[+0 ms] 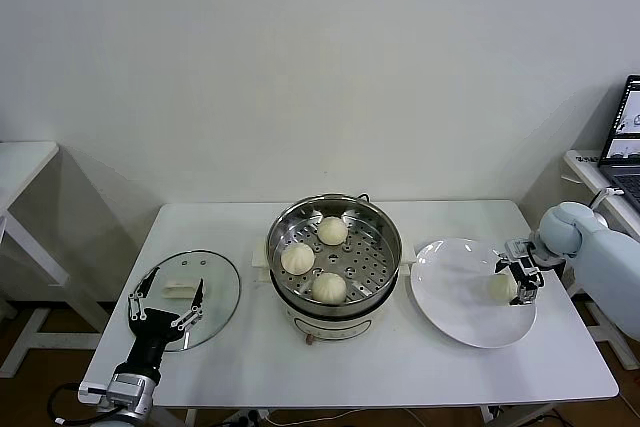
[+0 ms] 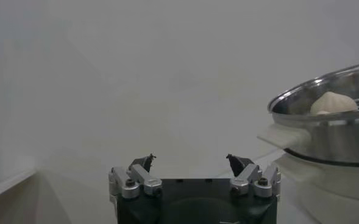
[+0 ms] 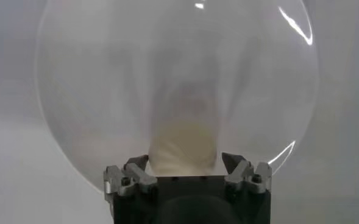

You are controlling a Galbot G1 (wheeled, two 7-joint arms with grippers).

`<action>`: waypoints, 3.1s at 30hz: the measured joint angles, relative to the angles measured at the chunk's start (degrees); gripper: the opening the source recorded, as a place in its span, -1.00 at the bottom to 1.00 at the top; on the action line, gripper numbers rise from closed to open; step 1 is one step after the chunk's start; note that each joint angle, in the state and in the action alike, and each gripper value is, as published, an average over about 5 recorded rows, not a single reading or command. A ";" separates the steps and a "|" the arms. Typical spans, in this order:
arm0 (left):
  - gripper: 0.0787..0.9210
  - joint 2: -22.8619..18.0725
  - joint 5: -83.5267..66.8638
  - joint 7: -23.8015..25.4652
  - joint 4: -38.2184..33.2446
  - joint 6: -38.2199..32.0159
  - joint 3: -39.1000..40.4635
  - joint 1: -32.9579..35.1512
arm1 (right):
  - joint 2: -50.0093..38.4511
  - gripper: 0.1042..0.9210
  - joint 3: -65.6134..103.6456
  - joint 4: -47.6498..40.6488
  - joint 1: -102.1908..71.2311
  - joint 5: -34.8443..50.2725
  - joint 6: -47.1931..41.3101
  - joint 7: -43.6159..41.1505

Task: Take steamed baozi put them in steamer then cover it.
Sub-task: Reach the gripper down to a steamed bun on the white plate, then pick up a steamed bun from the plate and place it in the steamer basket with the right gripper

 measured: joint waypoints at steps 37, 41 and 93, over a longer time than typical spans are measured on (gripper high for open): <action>0.77 1.04 -0.27 -0.01 -1.16 -0.13 0.89 -0.60 | -11.88 0.23 -38.87 27.88 42.66 33.96 -16.09 -4.10; 0.77 1.39 -0.47 0.32 -1.18 -0.38 0.48 -0.72 | -9.60 0.23 -48.50 33.27 53.96 41.04 -19.74 -3.43; 0.77 2.03 -4.26 2.34 2.65 0.19 -5.04 -3.52 | 22.88 0.28 -55.87 20.27 48.57 50.42 -33.00 2.56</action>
